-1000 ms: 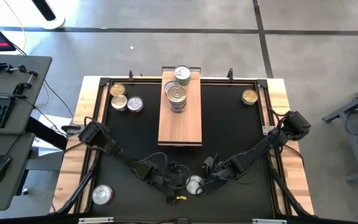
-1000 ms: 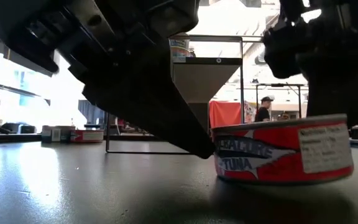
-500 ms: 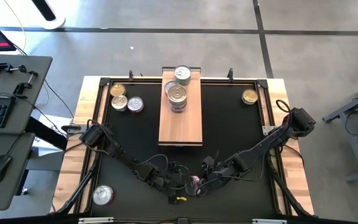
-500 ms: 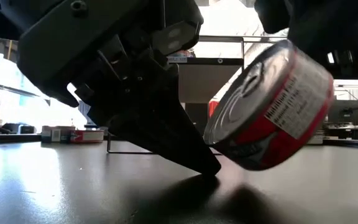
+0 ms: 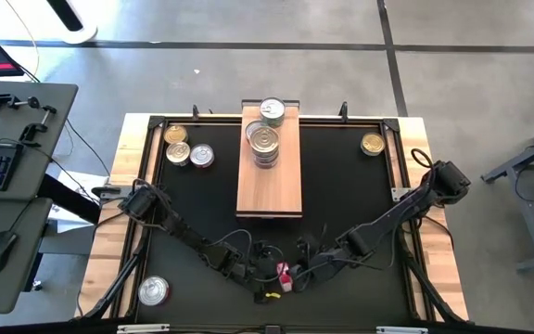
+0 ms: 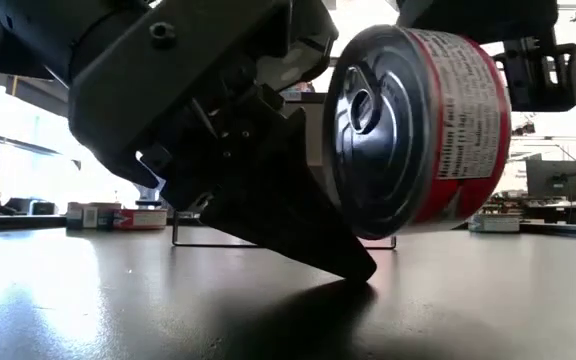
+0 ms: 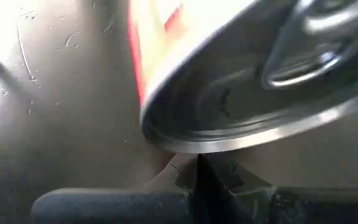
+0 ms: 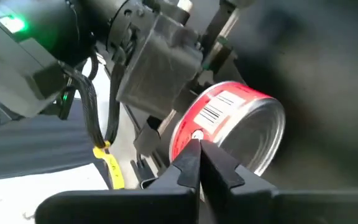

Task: Stack canned seafood by type on shelf
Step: Stack the red tuna can on top of the red tuna can on the shelf

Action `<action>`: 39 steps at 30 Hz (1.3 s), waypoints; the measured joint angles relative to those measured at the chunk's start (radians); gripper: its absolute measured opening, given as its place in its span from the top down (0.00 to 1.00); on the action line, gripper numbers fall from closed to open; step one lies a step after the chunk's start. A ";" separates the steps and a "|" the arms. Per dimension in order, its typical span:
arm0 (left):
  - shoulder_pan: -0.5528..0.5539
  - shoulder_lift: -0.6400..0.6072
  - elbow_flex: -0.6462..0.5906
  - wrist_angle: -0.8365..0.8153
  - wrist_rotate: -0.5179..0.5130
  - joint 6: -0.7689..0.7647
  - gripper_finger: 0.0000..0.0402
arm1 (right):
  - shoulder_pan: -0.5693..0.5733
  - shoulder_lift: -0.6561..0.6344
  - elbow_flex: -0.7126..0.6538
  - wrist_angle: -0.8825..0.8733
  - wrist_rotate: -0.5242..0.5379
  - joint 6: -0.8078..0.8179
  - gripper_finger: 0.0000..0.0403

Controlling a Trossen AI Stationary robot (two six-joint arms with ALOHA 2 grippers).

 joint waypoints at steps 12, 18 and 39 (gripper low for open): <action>0.019 0.005 -0.001 0.048 -0.035 0.015 1.00 | -0.013 0.004 -0.004 -0.019 -0.020 -0.008 1.00; 0.023 0.005 -0.002 0.050 -0.041 0.045 1.00 | -0.012 0.004 -0.004 -0.027 0.013 -0.008 1.00; 0.010 -0.116 0.016 0.060 -0.012 0.267 1.00 | 0.064 -0.221 -0.066 -0.515 -0.057 -0.071 1.00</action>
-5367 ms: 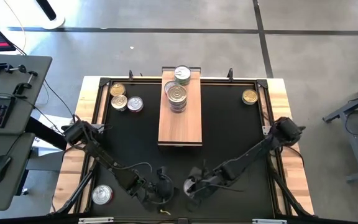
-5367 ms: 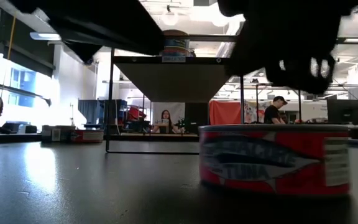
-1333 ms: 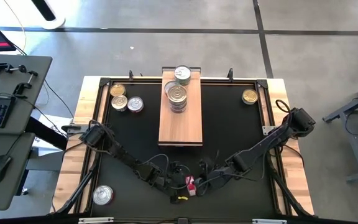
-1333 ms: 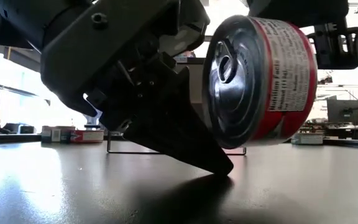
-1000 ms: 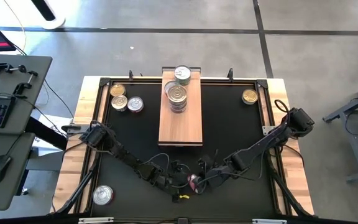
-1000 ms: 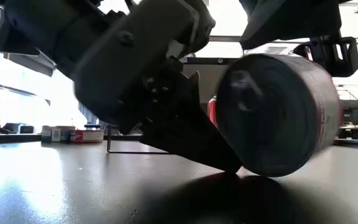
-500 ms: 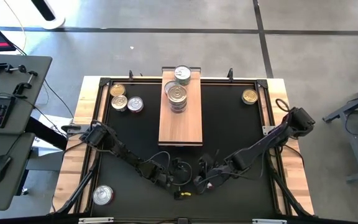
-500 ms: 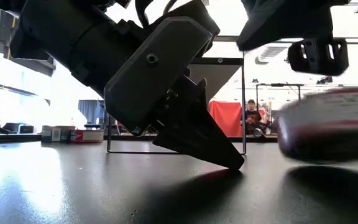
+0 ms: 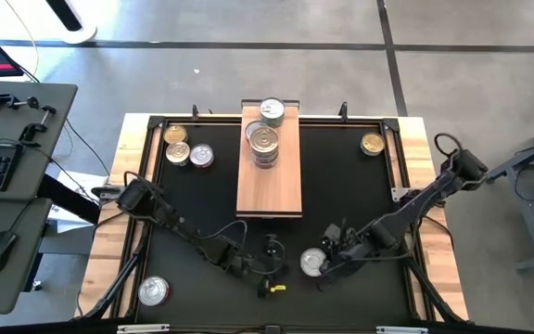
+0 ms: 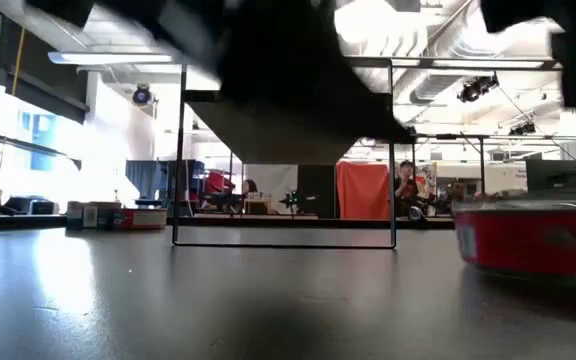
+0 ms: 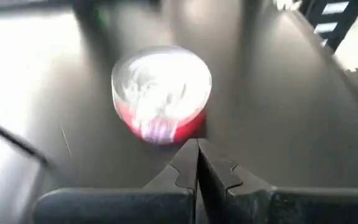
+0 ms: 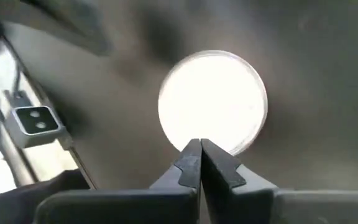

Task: Stack canned seafood by type on shelf
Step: Stack the red tuna can on top of the red tuna can on the shelf

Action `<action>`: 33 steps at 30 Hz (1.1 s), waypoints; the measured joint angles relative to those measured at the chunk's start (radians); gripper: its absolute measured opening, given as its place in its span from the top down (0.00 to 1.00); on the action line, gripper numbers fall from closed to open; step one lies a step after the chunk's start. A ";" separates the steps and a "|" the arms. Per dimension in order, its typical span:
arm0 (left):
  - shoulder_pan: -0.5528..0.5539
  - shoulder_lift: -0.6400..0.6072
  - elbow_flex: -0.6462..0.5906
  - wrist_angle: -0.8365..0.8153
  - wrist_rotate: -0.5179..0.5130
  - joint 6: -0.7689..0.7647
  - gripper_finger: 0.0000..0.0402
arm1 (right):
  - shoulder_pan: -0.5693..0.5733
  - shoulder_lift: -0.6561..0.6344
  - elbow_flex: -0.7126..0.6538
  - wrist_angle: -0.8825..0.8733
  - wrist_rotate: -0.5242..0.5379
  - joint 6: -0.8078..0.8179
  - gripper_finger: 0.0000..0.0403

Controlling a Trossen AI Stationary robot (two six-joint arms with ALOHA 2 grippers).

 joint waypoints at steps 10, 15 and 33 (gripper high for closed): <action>0.088 0.053 0.136 -0.031 0.065 0.195 1.00 | 0.059 0.026 -0.253 0.351 0.037 0.211 1.00; 0.118 0.092 0.180 -0.049 0.117 0.196 1.00 | 0.059 0.025 -0.248 0.346 0.055 0.202 1.00; 0.103 0.119 0.187 -0.094 0.131 0.163 1.00 | 0.104 0.012 -0.170 0.123 0.046 0.250 1.00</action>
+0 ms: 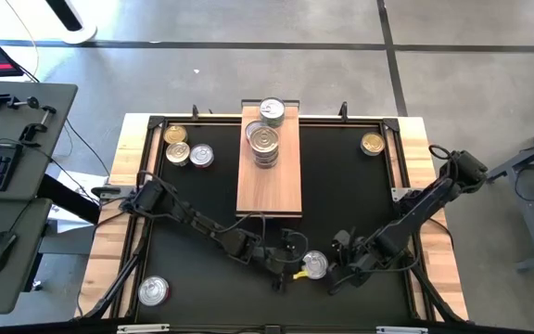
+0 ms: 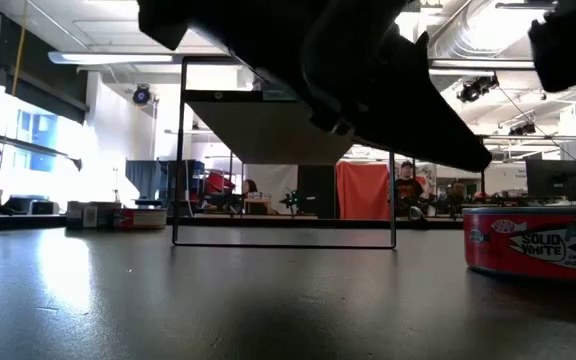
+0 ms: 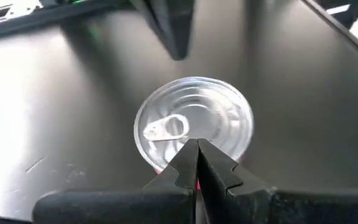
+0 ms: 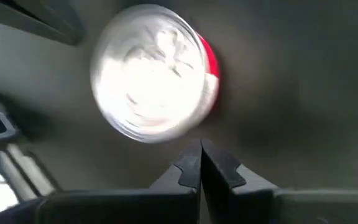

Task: Stack canned seafood by type on shelf
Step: Stack the red tuna can on top of the red tuna can on the shelf

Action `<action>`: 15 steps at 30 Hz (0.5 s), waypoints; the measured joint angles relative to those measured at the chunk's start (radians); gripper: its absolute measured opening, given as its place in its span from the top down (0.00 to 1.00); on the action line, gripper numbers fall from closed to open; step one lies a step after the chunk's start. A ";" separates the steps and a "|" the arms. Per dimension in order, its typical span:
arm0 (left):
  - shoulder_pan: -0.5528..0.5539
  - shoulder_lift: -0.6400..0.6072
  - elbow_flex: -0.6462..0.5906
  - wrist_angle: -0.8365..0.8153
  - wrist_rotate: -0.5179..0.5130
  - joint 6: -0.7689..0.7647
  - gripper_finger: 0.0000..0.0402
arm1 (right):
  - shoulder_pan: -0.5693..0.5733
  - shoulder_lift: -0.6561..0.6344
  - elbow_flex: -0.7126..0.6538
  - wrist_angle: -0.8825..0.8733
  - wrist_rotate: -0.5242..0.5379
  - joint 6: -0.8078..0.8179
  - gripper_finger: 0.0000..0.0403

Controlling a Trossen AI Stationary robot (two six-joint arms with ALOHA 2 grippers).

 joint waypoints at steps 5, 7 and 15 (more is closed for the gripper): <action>0.000 0.015 0.001 0.003 0.053 0.015 1.00 | -0.007 0.006 0.000 -0.029 -0.021 0.004 1.00; -0.004 0.017 0.000 -0.010 0.056 0.027 1.00 | -0.011 0.006 0.000 -0.032 -0.027 0.005 1.00; -0.005 0.029 0.000 -0.006 -0.009 0.034 1.00 | -0.031 0.067 -0.001 -0.003 -0.080 0.013 1.00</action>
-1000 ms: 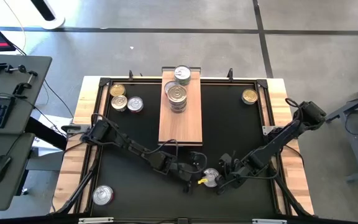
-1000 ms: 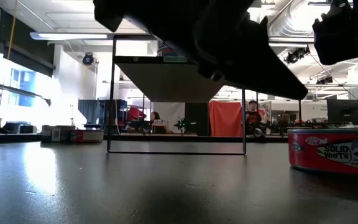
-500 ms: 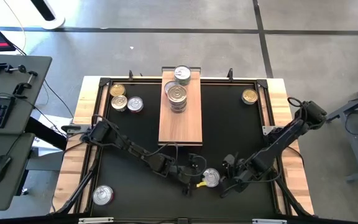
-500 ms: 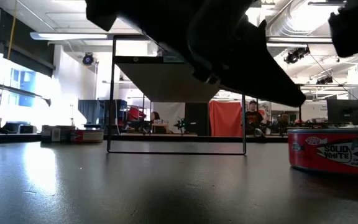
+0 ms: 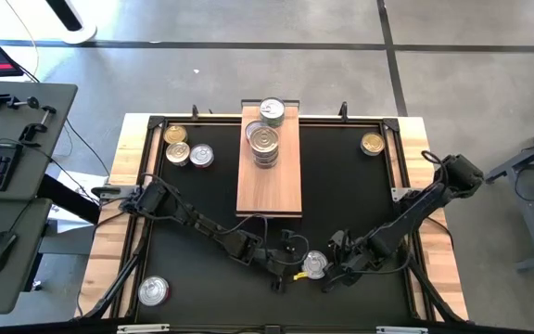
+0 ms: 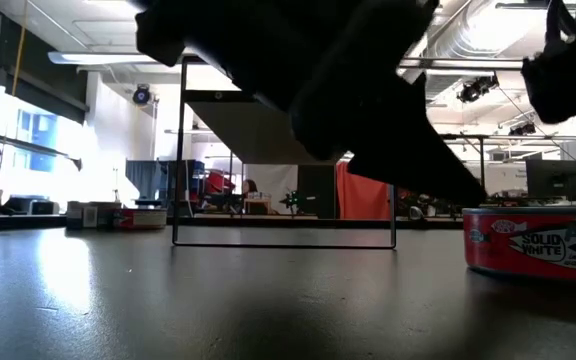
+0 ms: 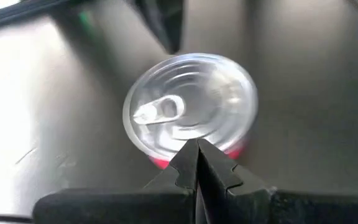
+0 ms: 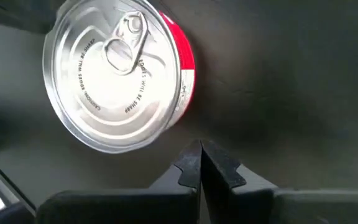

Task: Stack canned seafood by type on shelf
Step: Stack the red tuna can on top of the red tuna can on the shelf

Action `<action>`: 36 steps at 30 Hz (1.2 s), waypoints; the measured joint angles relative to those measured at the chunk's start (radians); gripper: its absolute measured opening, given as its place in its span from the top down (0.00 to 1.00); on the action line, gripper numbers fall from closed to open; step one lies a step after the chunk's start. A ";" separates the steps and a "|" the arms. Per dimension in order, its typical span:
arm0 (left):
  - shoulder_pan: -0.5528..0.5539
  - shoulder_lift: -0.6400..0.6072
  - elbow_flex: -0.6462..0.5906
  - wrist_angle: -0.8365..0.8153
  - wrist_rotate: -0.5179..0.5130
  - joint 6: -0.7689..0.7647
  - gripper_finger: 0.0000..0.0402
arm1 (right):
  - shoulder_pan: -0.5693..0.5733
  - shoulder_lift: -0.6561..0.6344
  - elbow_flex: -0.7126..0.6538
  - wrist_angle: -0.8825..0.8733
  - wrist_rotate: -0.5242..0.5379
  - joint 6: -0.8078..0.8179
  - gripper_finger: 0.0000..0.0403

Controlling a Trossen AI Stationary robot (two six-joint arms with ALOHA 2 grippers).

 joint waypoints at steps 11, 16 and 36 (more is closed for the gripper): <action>-0.010 0.003 0.001 -0.012 -0.001 -0.008 1.00 | -0.016 0.031 0.000 0.060 0.014 0.036 1.00; -0.015 0.007 0.001 -0.022 0.003 -0.018 1.00 | -0.027 0.031 0.000 0.086 0.013 0.036 1.00; -0.042 0.046 -0.002 -0.063 0.011 -0.098 1.00 | -0.039 0.024 0.228 0.016 0.108 -0.036 1.00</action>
